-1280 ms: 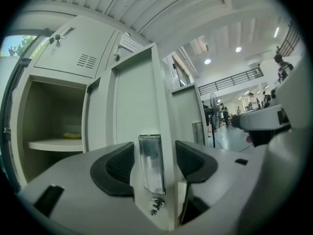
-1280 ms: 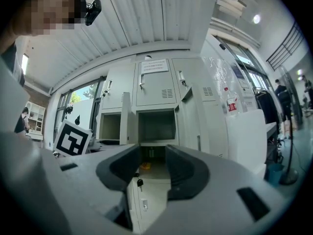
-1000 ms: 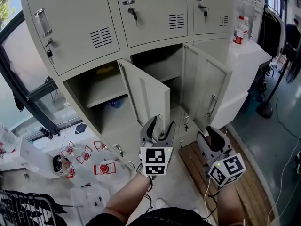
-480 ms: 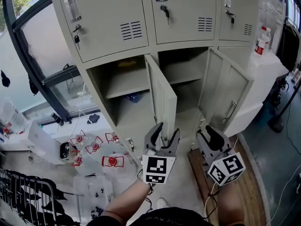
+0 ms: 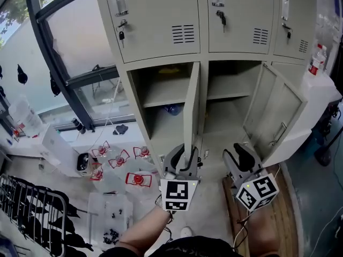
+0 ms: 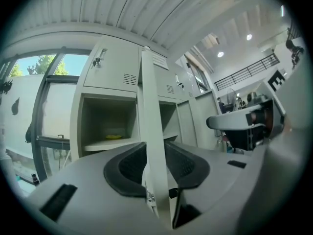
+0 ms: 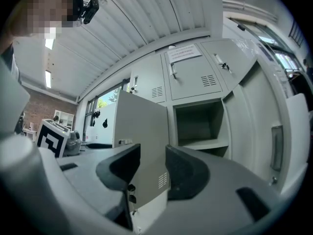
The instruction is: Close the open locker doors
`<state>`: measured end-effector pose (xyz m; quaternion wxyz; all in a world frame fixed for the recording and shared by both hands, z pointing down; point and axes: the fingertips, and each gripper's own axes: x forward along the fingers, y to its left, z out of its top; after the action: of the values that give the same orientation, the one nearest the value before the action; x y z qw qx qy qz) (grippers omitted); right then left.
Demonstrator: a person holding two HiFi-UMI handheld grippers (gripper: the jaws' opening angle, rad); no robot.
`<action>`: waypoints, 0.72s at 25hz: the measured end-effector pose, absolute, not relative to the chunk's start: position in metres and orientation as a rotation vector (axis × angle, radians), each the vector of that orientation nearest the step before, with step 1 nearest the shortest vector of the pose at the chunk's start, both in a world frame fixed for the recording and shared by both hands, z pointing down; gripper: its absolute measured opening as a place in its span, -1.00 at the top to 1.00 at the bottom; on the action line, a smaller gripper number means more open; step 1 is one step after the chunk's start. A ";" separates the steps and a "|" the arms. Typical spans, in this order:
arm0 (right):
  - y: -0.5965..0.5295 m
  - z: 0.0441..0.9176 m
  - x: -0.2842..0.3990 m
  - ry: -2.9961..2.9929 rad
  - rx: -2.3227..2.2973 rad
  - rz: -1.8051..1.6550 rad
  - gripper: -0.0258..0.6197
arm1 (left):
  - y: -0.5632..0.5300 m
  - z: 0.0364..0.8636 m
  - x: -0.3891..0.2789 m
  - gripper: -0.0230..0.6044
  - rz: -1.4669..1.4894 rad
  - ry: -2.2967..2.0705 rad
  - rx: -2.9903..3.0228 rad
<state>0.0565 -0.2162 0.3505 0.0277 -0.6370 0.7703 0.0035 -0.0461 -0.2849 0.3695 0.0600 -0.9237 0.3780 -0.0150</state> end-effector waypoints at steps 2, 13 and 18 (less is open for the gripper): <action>-0.221 0.350 0.048 2.396 -1.950 0.015 0.46 | -0.292 0.370 -0.057 0.57 -0.043 1.183 -2.788; -0.252 0.344 0.021 2.443 -1.877 0.024 0.46 | -0.320 0.368 -0.090 0.55 -0.038 1.274 -2.760; -0.264 0.344 0.014 2.441 -1.859 0.014 0.46 | -0.331 0.368 -0.101 0.52 -0.058 1.276 -2.756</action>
<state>0.0135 -0.2643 0.3441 0.0367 -0.6056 0.7949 0.0044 -0.1009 -0.3314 0.3679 0.0519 -0.9060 0.4196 -0.0190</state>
